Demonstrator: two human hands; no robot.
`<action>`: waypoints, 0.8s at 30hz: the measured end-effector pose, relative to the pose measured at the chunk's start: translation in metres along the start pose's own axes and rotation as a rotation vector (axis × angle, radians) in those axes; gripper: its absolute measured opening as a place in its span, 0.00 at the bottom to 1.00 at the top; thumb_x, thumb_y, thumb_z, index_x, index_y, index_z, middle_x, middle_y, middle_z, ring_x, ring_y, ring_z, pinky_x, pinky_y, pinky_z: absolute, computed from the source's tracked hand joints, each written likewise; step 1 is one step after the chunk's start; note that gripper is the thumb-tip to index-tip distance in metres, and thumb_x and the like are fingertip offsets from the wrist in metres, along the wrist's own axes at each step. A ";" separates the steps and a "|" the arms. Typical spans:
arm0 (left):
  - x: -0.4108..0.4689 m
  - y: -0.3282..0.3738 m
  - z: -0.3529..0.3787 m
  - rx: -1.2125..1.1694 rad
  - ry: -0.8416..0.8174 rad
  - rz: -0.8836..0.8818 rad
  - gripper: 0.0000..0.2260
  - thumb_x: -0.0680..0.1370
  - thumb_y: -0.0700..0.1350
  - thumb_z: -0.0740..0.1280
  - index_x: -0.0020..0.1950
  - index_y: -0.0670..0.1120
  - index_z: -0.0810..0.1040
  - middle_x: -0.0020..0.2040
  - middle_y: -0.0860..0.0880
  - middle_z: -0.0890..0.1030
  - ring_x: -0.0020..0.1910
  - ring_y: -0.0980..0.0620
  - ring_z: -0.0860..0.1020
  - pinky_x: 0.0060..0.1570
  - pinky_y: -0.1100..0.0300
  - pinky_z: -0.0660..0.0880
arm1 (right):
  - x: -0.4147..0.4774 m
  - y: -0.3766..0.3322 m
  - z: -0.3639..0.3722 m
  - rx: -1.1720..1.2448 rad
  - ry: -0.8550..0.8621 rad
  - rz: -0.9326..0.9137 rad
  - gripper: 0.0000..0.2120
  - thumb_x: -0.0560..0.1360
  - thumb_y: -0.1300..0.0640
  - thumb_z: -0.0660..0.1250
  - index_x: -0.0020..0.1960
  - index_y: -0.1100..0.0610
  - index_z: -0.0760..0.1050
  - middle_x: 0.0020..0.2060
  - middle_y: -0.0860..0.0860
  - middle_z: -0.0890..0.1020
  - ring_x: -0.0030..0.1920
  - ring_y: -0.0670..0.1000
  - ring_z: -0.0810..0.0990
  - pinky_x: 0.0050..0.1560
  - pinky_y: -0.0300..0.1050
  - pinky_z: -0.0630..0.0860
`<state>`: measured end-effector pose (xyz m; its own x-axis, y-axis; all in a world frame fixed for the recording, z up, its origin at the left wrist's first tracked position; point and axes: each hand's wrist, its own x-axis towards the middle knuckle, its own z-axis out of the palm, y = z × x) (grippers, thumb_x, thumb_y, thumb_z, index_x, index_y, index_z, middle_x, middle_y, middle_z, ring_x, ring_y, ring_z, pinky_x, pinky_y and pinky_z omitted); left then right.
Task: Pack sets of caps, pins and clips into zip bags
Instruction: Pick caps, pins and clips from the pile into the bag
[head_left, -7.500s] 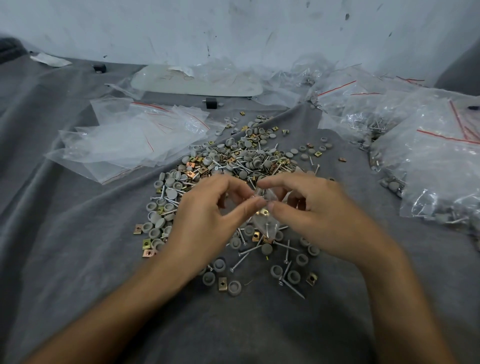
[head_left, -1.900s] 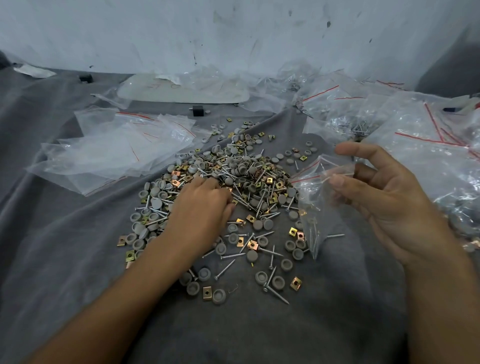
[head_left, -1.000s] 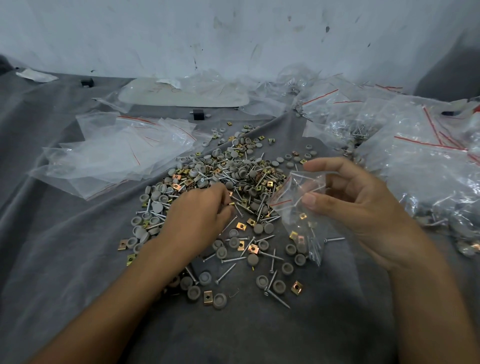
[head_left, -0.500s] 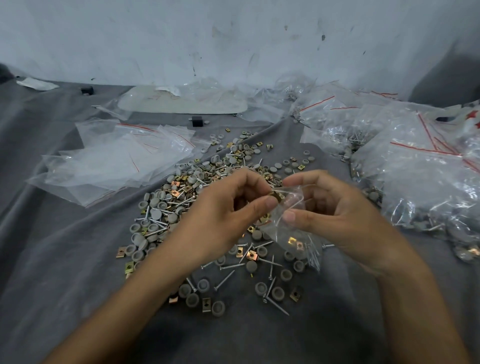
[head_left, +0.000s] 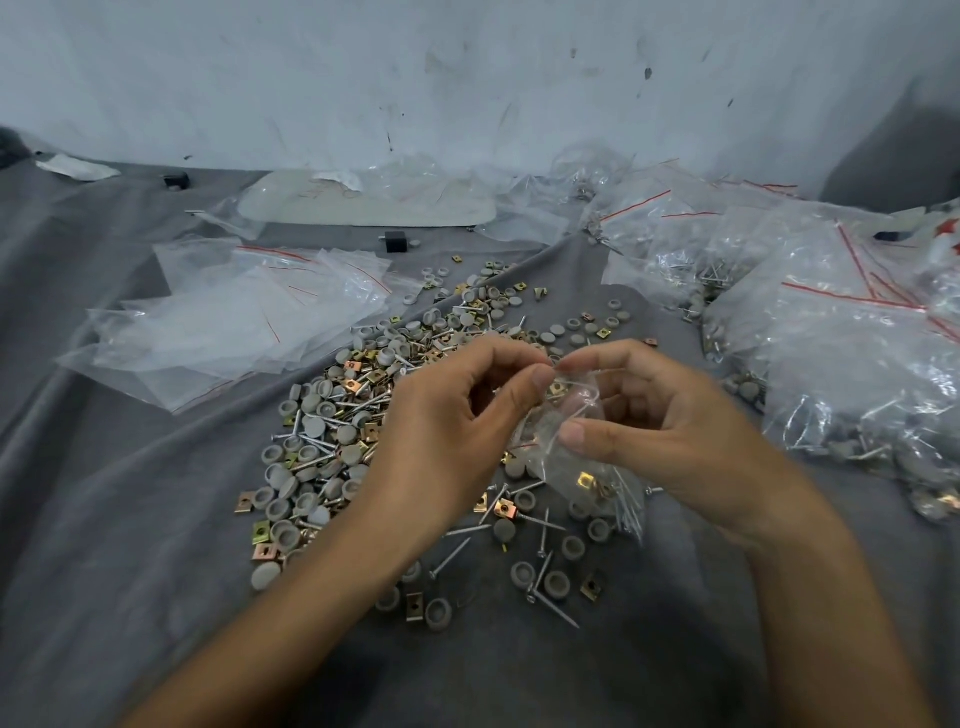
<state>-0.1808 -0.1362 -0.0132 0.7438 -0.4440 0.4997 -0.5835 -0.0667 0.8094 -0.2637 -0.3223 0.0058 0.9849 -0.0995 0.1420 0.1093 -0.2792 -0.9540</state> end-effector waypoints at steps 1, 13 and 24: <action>0.000 0.000 -0.001 0.019 -0.002 0.000 0.03 0.79 0.51 0.71 0.52 0.59 0.81 0.42 0.59 0.83 0.37 0.58 0.80 0.35 0.66 0.75 | 0.000 0.000 -0.001 0.000 0.003 -0.006 0.24 0.64 0.47 0.81 0.58 0.41 0.81 0.49 0.55 0.84 0.50 0.64 0.82 0.52 0.62 0.82; 0.011 -0.004 -0.015 -0.100 -0.165 -0.371 0.06 0.75 0.39 0.73 0.44 0.50 0.83 0.34 0.45 0.84 0.30 0.55 0.78 0.32 0.64 0.72 | 0.000 -0.001 -0.001 -0.042 -0.032 -0.103 0.17 0.71 0.50 0.75 0.59 0.39 0.80 0.47 0.51 0.83 0.49 0.65 0.79 0.50 0.61 0.80; 0.012 -0.025 -0.027 0.210 -0.123 -0.209 0.08 0.82 0.50 0.65 0.45 0.53 0.81 0.34 0.52 0.81 0.27 0.59 0.72 0.29 0.65 0.68 | 0.000 0.000 -0.004 -0.036 0.030 -0.137 0.17 0.72 0.51 0.73 0.61 0.43 0.80 0.43 0.48 0.83 0.42 0.46 0.81 0.42 0.37 0.78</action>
<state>-0.1488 -0.1160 -0.0188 0.8171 -0.5050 0.2780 -0.4865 -0.3453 0.8025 -0.2646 -0.3259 0.0072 0.9566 -0.0863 0.2783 0.2368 -0.3264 -0.9151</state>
